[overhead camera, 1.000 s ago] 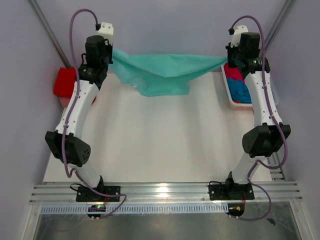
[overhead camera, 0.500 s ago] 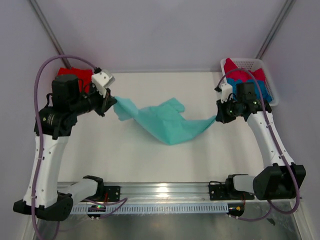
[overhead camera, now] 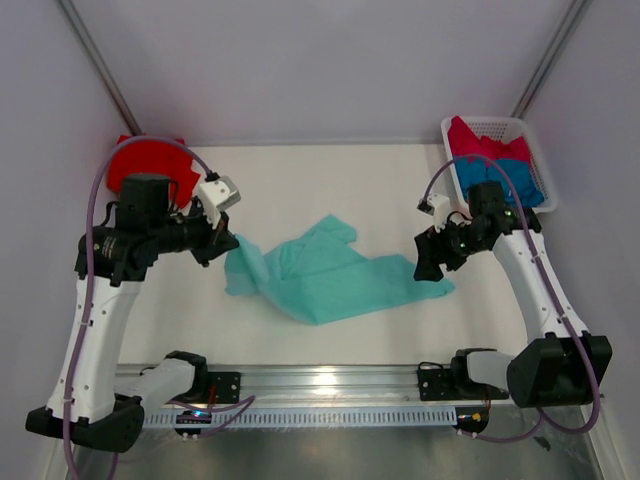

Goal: Fold and stack the t-shirts
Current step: Flatten the tshirt out

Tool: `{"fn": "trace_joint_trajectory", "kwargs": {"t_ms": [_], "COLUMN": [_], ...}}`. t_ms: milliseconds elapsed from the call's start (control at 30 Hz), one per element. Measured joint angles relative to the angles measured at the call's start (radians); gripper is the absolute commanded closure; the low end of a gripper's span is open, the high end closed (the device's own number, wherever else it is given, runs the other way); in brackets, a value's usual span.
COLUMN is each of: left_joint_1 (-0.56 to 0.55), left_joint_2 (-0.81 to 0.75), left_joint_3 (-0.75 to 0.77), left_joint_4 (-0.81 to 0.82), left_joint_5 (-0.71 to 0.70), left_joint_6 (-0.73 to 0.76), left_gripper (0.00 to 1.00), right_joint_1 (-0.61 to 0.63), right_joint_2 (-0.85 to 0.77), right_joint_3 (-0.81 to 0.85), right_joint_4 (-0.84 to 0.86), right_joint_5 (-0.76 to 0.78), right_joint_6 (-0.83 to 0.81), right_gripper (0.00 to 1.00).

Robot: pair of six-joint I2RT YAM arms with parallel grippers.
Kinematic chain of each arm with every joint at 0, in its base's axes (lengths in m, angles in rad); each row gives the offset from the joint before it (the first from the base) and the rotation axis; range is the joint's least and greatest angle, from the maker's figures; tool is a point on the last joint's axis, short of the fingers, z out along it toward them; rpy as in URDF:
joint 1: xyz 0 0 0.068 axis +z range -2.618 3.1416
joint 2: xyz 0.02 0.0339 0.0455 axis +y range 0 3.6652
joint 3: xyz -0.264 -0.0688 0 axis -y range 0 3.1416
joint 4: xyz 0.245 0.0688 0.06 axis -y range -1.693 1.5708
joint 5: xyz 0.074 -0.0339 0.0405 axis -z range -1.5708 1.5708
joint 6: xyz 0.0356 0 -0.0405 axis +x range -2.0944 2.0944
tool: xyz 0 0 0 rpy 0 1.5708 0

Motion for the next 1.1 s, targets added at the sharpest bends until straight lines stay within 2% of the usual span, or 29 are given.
{"fn": "trace_joint_trajectory", "kwargs": {"t_ms": [167, 333, 467, 567, 800, 900, 1100], "left_joint_1": [0.0, 0.0, 0.0, 0.0, 0.0, 0.0, 0.0], "left_joint_2": [0.011, 0.037, 0.04, 0.04, 0.04, 0.04, 0.04], "left_joint_3": [-0.012, -0.064, -0.13, -0.175, -0.233, -0.235, -0.24], "left_joint_4": [0.019, 0.071, 0.126, 0.166, 0.209, 0.212, 0.214], "left_joint_5": [0.028, 0.04, 0.039, 0.029, -0.013, -0.022, -0.032], "left_joint_6": [-0.005, -0.037, -0.081, -0.108, -0.133, -0.134, -0.133], "left_gripper": [1.0, 1.0, 1.0, 1.0, 1.0, 1.0, 1.0], "right_joint_1": [0.0, 0.008, 0.051, 0.142, 0.417, 0.457, 0.456], "right_joint_2": [0.135, 0.397, 0.586, 0.655, 0.678, 0.732, 0.858], "right_joint_3": [0.09, 0.231, 0.343, 0.379, 0.394, 0.463, 0.57], "right_joint_4": [-0.007, 0.0, 0.02, 0.103, 0.289, 0.326, 0.417], "right_joint_5": [-0.087, -0.189, -0.215, -0.17, -0.024, -0.001, 0.067], "right_joint_6": [-0.054, -0.116, -0.137, -0.113, -0.029, 0.005, 0.071], "right_gripper": [0.21, 0.22, 0.23, 0.23, 0.23, 0.23, 0.23]}}
